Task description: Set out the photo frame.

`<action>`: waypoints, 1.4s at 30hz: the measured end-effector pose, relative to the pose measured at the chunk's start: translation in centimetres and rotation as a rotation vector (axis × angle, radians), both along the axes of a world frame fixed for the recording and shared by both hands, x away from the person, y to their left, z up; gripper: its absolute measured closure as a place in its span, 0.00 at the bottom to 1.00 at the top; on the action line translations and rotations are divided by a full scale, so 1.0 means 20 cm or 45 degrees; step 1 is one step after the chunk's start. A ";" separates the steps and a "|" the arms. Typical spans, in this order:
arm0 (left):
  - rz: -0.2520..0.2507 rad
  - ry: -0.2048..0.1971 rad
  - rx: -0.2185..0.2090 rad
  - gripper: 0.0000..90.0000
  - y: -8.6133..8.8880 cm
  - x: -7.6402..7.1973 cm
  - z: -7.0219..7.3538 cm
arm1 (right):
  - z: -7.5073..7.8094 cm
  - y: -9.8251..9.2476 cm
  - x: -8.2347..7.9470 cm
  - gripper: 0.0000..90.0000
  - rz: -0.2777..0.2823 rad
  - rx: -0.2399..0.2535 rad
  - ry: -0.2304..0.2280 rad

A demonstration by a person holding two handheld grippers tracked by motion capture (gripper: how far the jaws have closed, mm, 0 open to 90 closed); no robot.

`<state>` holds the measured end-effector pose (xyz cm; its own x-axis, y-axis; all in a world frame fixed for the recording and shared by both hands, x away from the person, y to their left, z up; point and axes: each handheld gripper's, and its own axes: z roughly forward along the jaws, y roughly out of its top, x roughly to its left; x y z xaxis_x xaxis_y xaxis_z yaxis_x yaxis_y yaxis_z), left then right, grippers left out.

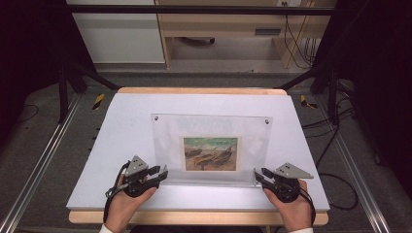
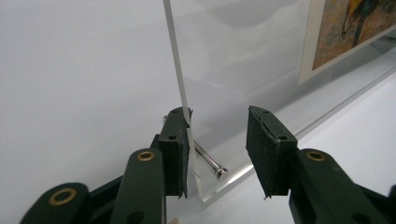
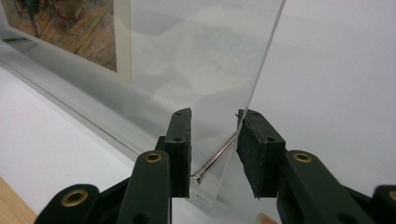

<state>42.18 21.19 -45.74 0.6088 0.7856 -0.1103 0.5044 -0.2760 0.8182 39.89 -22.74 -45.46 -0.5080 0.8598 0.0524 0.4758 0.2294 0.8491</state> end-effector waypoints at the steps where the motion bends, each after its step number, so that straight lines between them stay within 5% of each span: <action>1: 0.000 0.001 0.005 0.66 0.00 0.00 0.00 | 0.00 0.00 0.00 0.73 0.002 -0.001 0.006; 15: -0.011 0.014 0.032 0.66 0.00 -0.03 -0.02 | -0.02 0.00 -0.03 0.71 0.020 0.011 0.034; 18: -0.009 0.012 0.031 0.66 -0.01 -0.03 -0.02 | -0.02 0.00 -0.03 0.64 0.025 0.031 0.042; 21: -0.009 0.014 0.030 0.66 -0.01 -0.03 -0.02 | -0.03 0.03 -0.03 0.43 0.053 0.070 0.058; 28: -0.013 0.013 0.030 0.66 0.00 -0.03 -0.02 | -0.04 0.05 -0.03 0.31 0.091 0.089 0.075; 33: -0.014 0.013 0.017 0.65 0.00 -0.03 -0.02 | -0.06 0.06 -0.01 0.11 0.119 0.122 0.146; 42: -0.016 0.005 -0.004 0.65 0.01 -0.03 0.00 | -0.05 0.05 0.00 0.03 0.034 0.183 0.141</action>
